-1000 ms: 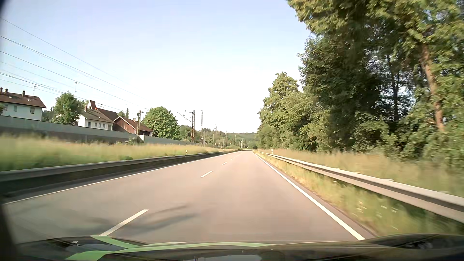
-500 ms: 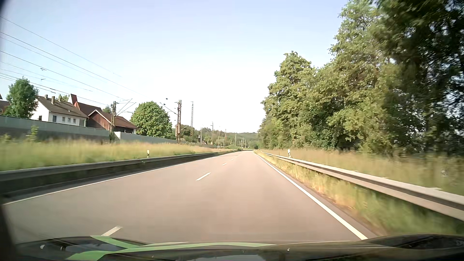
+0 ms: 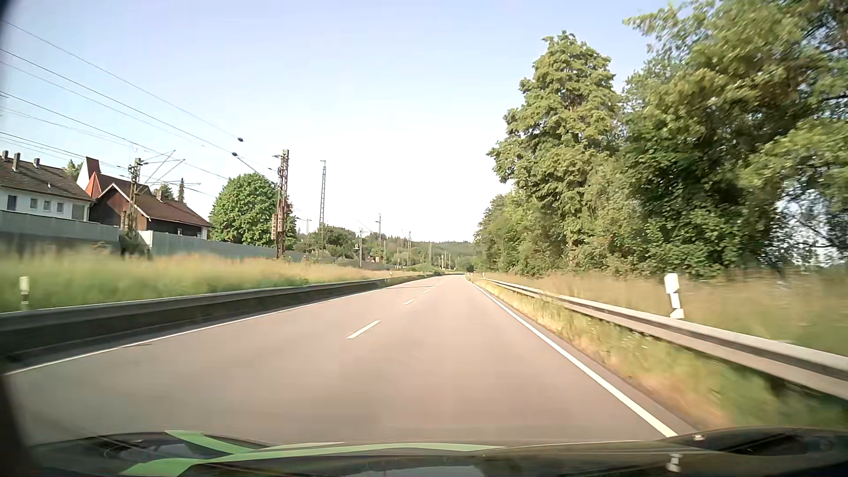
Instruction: Follow the waypoints while adhering to traffic rules and regulations
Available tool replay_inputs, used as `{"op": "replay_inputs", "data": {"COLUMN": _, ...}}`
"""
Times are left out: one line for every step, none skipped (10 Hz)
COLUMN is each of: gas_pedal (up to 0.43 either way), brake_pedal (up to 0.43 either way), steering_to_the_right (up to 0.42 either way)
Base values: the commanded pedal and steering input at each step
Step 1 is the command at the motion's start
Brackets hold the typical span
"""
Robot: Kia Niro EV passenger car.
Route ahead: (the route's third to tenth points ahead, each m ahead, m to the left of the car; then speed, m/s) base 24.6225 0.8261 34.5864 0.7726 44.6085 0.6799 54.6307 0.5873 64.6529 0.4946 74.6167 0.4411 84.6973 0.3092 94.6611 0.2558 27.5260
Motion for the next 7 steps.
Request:
{"op": "replay_inputs", "data": {"gas_pedal": 0.189, "brake_pedal": 0.0, "steering_to_the_right": -0.001}}
{"op": "replay_inputs", "data": {"gas_pedal": 0.189, "brake_pedal": 0.0, "steering_to_the_right": 0.0}}
{"op": "replay_inputs", "data": {"gas_pedal": 0.189, "brake_pedal": 0.0, "steering_to_the_right": 0.0}}
{"op": "replay_inputs", "data": {"gas_pedal": 0.157, "brake_pedal": 0.0, "steering_to_the_right": 0.0}}
{"op": "replay_inputs", "data": {"gas_pedal": 0.15, "brake_pedal": 0.0, "steering_to_the_right": 0.0}}
{"op": "replay_inputs", "data": {"gas_pedal": 0.15, "brake_pedal": 0.0, "steering_to_the_right": 0.0}}
{"op": "replay_inputs", "data": {"gas_pedal": 0.15, "brake_pedal": 0.0, "steering_to_the_right": 0.0}}
